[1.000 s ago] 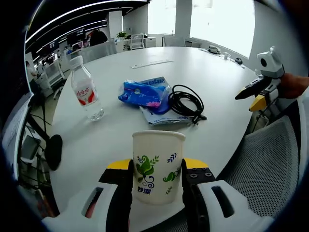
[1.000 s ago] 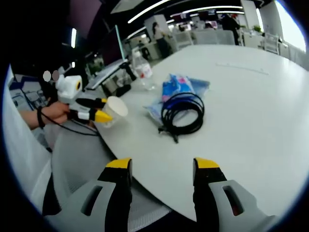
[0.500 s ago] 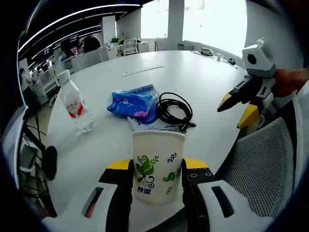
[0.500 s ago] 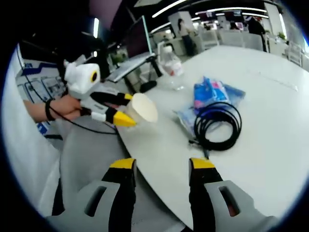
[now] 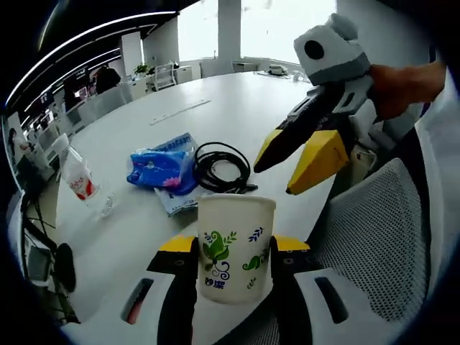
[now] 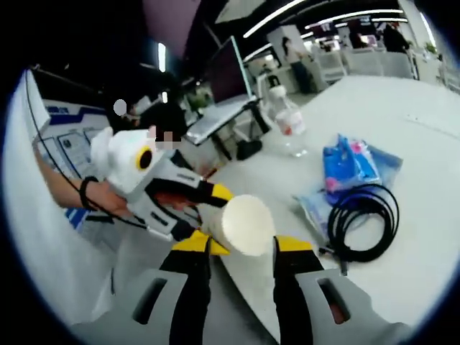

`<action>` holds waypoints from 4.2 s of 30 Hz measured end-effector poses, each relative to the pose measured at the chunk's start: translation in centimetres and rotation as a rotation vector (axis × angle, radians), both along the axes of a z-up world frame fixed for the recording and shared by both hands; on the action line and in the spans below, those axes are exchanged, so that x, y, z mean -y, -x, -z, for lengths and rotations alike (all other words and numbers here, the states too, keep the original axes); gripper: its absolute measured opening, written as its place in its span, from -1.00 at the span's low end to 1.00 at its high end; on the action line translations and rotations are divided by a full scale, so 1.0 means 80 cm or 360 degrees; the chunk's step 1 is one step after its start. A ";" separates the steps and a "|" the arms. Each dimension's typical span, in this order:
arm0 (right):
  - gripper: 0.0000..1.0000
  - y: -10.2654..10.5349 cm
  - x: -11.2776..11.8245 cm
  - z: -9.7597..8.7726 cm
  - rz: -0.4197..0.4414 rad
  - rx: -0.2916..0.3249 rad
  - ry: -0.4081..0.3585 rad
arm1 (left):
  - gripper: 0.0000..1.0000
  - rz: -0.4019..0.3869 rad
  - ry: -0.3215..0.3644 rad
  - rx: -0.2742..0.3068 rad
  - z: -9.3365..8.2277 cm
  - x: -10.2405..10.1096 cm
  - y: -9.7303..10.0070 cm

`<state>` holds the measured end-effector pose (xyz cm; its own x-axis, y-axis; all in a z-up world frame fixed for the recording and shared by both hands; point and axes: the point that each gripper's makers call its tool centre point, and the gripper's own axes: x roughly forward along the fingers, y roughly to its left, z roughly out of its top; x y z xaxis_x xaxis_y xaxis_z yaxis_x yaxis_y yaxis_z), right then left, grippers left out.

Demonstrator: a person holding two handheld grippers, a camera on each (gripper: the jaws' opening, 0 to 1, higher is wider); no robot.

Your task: Arrange the tabletop items into an orderly group along one side of the table until the central work area is clear of visible clutter.

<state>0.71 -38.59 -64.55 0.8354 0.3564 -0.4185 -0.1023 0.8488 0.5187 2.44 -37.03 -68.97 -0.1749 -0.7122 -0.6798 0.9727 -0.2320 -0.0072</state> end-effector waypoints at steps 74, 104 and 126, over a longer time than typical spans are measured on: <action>-1.00 -0.135 -0.020 0.019 -0.0314 -0.0112 0.0437 | -0.23 -0.0546 0.0054 -0.0255 -0.003 -0.057 -0.068; -1.00 -0.279 0.007 0.078 -0.0628 -0.0255 0.1158 | -0.23 -0.0649 0.0094 -0.0289 -0.016 -0.089 -0.086; -0.85 -0.239 0.023 0.044 -0.0484 -0.0130 0.0938 | -0.24 -0.0582 0.0081 -0.0293 -0.014 -0.077 -0.068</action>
<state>19.84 -40.46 -68.06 0.6910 0.2634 -0.6732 -0.3619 0.9322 -0.0067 7.85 -30.90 -67.81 -0.0198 -0.7820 -0.6229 0.9746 0.1238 -0.1864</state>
